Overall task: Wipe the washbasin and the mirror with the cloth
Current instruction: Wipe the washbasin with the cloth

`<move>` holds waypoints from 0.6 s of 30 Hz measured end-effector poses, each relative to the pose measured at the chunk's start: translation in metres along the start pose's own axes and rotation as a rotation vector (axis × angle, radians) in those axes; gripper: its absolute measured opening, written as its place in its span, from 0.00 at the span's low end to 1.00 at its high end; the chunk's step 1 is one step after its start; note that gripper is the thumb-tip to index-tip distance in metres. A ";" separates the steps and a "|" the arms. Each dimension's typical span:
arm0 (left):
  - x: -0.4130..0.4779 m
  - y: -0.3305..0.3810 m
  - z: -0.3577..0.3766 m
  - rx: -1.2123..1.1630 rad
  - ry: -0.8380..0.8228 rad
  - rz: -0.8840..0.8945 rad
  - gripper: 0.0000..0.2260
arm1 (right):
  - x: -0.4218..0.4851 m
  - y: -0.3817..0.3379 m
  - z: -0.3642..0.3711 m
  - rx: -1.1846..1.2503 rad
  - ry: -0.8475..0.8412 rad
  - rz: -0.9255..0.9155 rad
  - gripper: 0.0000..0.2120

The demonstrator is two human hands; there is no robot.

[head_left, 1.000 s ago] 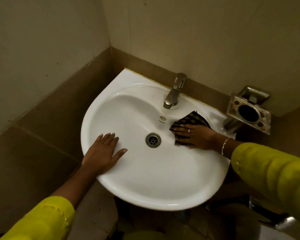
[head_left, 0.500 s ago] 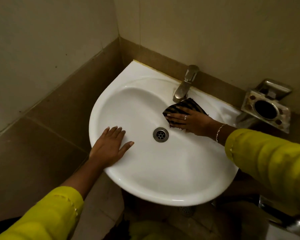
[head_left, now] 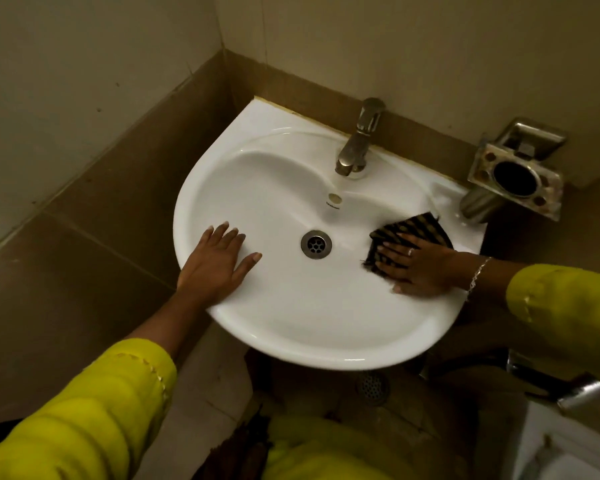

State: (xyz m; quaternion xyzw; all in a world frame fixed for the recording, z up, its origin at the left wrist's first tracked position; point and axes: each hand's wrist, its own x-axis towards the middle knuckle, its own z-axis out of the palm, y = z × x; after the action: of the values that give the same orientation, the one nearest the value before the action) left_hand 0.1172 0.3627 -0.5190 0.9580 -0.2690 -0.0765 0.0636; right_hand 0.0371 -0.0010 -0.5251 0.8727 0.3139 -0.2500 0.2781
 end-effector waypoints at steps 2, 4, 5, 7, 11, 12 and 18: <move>0.000 0.000 -0.001 -0.015 0.020 0.003 0.43 | -0.007 -0.011 -0.013 0.217 -0.315 0.028 0.46; -0.001 0.000 -0.002 -0.033 0.036 -0.006 0.40 | -0.008 -0.021 -0.021 0.446 -0.419 -0.015 0.37; -0.001 0.001 -0.002 -0.043 0.046 -0.008 0.39 | -0.010 -0.026 -0.021 0.531 -0.418 -0.051 0.34; -0.001 0.001 -0.002 -0.068 0.065 -0.013 0.40 | -0.010 -0.038 -0.025 0.701 -0.412 -0.134 0.27; 0.000 0.000 -0.004 -0.100 0.087 -0.002 0.42 | -0.002 -0.064 -0.036 1.087 -0.333 -0.338 0.23; 0.000 -0.001 -0.004 -0.111 0.096 -0.005 0.42 | 0.003 -0.069 -0.040 1.193 -0.308 -0.373 0.23; -0.001 -0.002 -0.004 -0.170 0.138 -0.008 0.37 | 0.040 -0.094 -0.067 1.574 -0.137 -0.519 0.23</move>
State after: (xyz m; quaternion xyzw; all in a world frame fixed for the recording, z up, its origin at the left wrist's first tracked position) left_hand 0.1178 0.3650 -0.5154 0.9532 -0.2529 -0.0333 0.1626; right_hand 0.0166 0.1191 -0.5322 0.6948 0.2212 -0.5054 -0.4614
